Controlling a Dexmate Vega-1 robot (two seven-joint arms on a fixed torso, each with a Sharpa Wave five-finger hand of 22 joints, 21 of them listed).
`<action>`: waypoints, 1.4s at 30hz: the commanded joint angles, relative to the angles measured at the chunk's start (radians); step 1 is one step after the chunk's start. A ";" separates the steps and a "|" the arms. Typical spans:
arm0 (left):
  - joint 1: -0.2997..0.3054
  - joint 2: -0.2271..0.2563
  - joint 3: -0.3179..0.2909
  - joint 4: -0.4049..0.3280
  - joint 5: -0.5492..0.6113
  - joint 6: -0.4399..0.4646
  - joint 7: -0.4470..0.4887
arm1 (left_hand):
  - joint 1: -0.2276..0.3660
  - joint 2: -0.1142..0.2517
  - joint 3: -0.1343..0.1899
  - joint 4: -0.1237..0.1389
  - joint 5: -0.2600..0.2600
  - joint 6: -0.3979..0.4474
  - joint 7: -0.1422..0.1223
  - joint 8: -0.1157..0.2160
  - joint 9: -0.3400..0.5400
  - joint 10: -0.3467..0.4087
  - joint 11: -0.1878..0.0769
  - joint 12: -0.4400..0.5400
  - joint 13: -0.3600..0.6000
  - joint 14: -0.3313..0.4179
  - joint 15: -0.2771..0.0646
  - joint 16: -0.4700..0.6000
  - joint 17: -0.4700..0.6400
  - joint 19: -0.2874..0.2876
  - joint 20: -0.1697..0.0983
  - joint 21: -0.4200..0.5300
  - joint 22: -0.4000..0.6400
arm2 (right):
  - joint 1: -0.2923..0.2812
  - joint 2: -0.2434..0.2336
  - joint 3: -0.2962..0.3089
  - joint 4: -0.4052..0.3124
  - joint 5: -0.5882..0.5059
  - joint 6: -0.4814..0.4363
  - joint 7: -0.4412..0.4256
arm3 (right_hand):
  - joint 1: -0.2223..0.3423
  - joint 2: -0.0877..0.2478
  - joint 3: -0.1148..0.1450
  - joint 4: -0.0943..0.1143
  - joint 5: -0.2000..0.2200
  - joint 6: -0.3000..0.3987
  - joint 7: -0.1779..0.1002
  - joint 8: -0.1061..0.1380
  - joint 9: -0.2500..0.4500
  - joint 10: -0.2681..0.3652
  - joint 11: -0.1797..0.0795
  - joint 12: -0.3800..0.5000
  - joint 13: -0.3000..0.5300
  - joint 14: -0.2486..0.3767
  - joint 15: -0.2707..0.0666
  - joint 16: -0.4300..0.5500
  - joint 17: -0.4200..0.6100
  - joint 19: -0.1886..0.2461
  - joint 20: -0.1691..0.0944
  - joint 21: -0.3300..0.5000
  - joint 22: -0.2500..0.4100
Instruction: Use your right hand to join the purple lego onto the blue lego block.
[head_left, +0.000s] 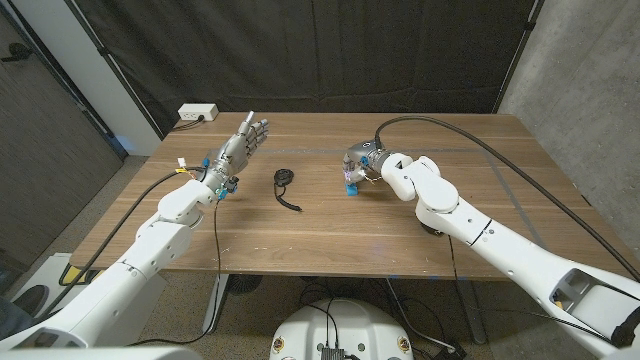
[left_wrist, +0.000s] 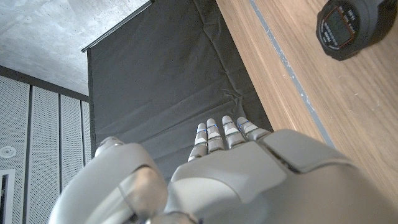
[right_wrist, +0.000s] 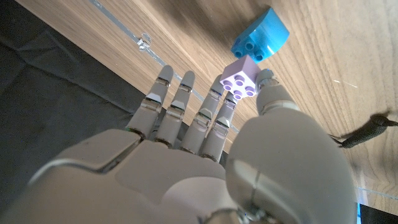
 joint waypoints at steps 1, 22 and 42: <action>-0.016 -0.007 0.011 0.027 -0.014 0.009 -0.032 | -0.005 -0.002 -0.009 -0.002 0.002 -0.006 -0.005 -0.003 0.004 0.002 -0.001 -0.001 0.002 -0.001 -0.002 -0.001 0.005 -0.008 0.003 -0.003 0.004 | 0.021 -0.003 -0.021 0.033 0.006 0.005 0.000 | 0.003 0.010 0.000 0.005 0.003 0.017 -0.008 0.004 0.004 0.008 -0.004 -0.003 0.001 0.011 -0.076 -0.002 0.003 0.002 0.007 0.004 0.003; 0.000 -0.005 0.008 -0.003 -0.003 0.022 0.004 | -0.010 -0.004 -0.018 0.000 0.004 -0.006 -0.003 -0.002 0.004 0.000 -0.001 0.000 0.002 -0.001 0.000 0.000 0.005 -0.011 0.006 -0.003 0.004 | 0.029 -0.015 -0.028 0.040 0.011 0.014 0.001 | -0.001 0.014 -0.002 0.008 0.003 0.024 -0.008 0.004 0.003 0.009 -0.004 -0.007 0.001 0.016 -0.077 -0.002 0.004 0.006 0.010 0.004 0.004; -0.011 -0.005 0.013 0.004 -0.002 0.017 -0.011 | -0.012 0.001 -0.024 0.003 0.007 -0.005 -0.004 -0.002 0.004 0.000 0.001 0.000 0.002 0.000 0.002 0.001 0.005 -0.010 0.005 -0.001 0.004 | 0.032 -0.007 -0.037 0.049 0.014 0.016 -0.008 | -0.005 0.018 -0.003 0.010 0.004 0.027 -0.008 0.003 0.003 0.011 -0.004 -0.010 0.001 0.020 -0.076 -0.001 0.004 0.008 0.014 0.005 0.004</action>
